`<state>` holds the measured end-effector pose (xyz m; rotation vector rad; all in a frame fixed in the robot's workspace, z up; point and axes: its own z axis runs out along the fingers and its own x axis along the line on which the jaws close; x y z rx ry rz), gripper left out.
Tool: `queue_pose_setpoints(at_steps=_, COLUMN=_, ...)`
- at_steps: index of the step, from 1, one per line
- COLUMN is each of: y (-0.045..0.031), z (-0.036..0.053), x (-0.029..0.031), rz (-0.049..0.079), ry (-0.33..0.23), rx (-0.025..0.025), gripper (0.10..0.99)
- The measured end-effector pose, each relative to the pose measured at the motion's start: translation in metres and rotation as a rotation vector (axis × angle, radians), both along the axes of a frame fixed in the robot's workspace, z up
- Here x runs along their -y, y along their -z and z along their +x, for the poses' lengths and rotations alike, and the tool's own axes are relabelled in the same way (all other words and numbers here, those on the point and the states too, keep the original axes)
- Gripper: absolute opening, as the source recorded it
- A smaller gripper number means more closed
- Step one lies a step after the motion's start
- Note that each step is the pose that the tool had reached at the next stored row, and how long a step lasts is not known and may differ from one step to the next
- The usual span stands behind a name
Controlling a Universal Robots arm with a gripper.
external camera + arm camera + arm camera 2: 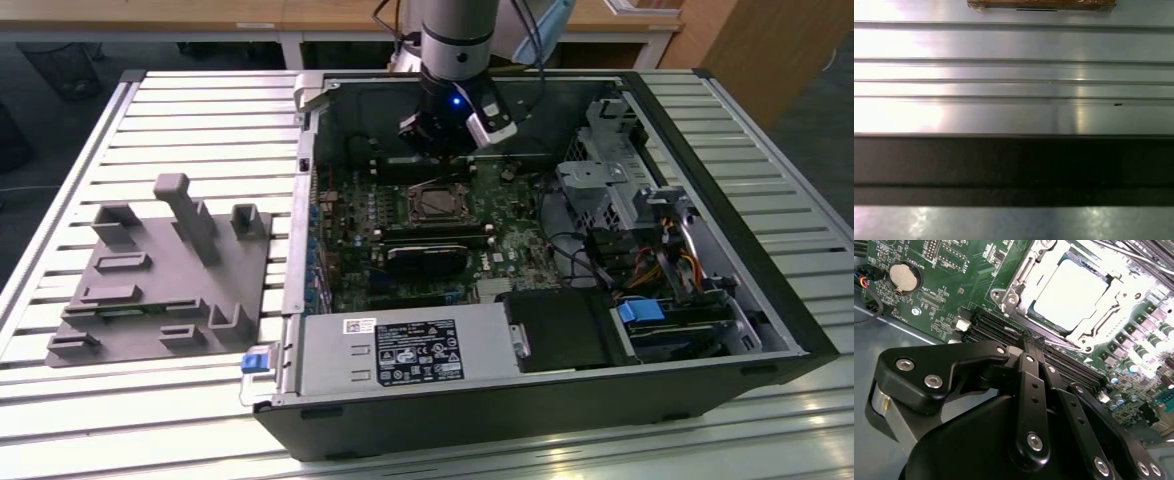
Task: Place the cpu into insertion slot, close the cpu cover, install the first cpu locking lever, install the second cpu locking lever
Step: 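Install the first cpu locking lever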
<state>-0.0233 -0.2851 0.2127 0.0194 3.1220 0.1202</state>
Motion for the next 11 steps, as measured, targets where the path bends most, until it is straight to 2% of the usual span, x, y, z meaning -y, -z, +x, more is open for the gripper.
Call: queue_pose_setpoints(at_steps=11, y=0.0103, z=0.0058, x=0.0, rz=0.0, ry=0.0, rx=0.0, gripper=0.106)
